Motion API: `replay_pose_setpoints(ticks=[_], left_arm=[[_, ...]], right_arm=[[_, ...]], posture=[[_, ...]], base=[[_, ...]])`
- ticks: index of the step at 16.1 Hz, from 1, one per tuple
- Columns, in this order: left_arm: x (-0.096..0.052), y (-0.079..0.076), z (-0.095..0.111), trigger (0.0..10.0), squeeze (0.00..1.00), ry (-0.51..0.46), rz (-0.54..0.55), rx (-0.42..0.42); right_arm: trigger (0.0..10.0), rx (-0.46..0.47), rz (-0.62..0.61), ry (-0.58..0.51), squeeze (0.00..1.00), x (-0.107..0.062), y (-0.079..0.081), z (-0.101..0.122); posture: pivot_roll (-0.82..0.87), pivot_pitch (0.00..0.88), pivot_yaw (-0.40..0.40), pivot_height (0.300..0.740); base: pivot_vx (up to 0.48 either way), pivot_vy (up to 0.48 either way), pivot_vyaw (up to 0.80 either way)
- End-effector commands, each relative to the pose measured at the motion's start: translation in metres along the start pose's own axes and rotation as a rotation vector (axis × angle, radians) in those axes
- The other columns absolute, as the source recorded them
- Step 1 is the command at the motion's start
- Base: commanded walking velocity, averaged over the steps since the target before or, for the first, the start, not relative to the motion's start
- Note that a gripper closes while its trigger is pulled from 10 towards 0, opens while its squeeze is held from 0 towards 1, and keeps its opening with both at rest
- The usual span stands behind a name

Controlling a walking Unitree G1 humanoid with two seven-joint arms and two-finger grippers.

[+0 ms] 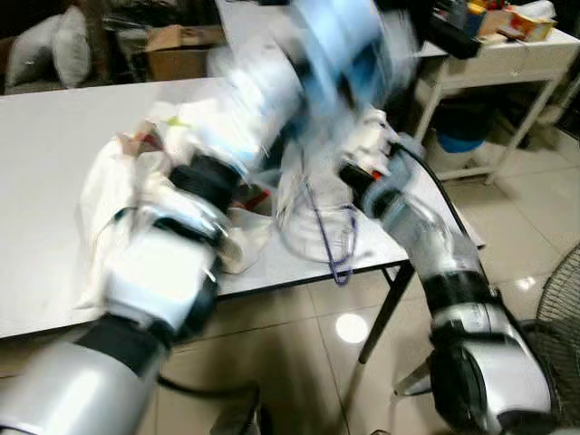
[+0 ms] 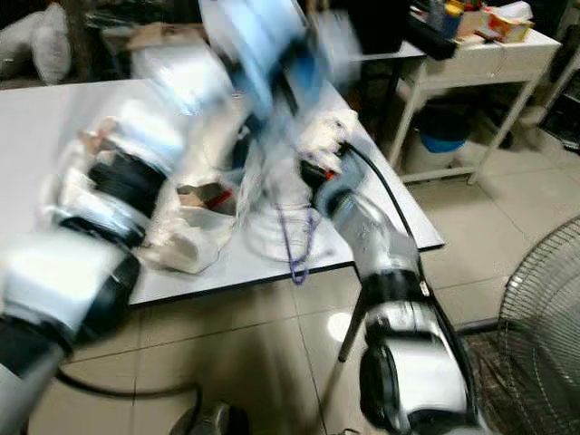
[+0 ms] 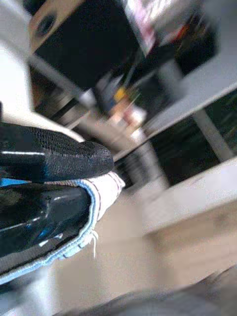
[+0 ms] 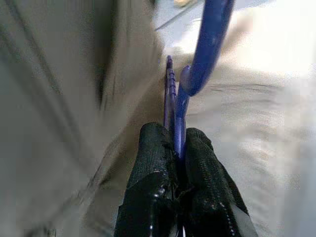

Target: Hang hanger

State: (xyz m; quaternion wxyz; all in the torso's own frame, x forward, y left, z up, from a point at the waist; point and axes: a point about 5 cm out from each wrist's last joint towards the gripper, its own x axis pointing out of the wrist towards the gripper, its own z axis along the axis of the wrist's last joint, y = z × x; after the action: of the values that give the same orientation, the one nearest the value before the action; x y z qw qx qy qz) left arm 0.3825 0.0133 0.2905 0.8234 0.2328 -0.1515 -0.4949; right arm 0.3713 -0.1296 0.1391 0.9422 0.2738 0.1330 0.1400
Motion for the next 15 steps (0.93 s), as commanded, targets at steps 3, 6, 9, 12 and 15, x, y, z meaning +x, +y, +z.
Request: replay_pose_setpoints(ticks=[3,6,9,12,15], left_arm=[[-0.006,-0.020,-0.047,10.0,0.00,0.230,-0.043,0.134],[-0.021,-0.021,-0.081,10.0,0.00,0.387,0.095,0.167],[-0.019,-0.045,-0.096,10.0,0.00,0.394,0.000,0.158],[-0.019,-0.072,-0.115,10.0,1.00,0.416,-0.056,-0.079],[-0.036,-0.067,-0.124,10.0,1.00,0.515,-0.205,-0.154]], right_arm=[[10.0,-0.108,-0.160,-0.157,0.00,-0.041,-0.039,0.029],[10.0,-0.293,-0.289,-0.232,0.00,-0.101,-0.065,0.053],[10.0,-0.384,-0.287,-0.253,0.00,-0.133,-0.057,0.064],[10.0,-0.460,-0.226,-0.238,0.00,-0.136,-0.035,0.064],[10.0,-0.501,-0.215,-0.287,0.00,-0.138,-0.017,0.080]], posture=[[-0.04,0.000,0.107,0.723],[-0.07,0.000,0.127,0.723],[-0.07,0.000,0.120,0.723],[-0.09,0.000,0.121,0.723],[-0.09,0.000,0.111,0.723]], base=[[0.000,0.000,0.00],[0.000,0.000,0.00],[0.000,0.000,0.00],[0.000,0.000,0.00],[0.000,0.000,0.00]])
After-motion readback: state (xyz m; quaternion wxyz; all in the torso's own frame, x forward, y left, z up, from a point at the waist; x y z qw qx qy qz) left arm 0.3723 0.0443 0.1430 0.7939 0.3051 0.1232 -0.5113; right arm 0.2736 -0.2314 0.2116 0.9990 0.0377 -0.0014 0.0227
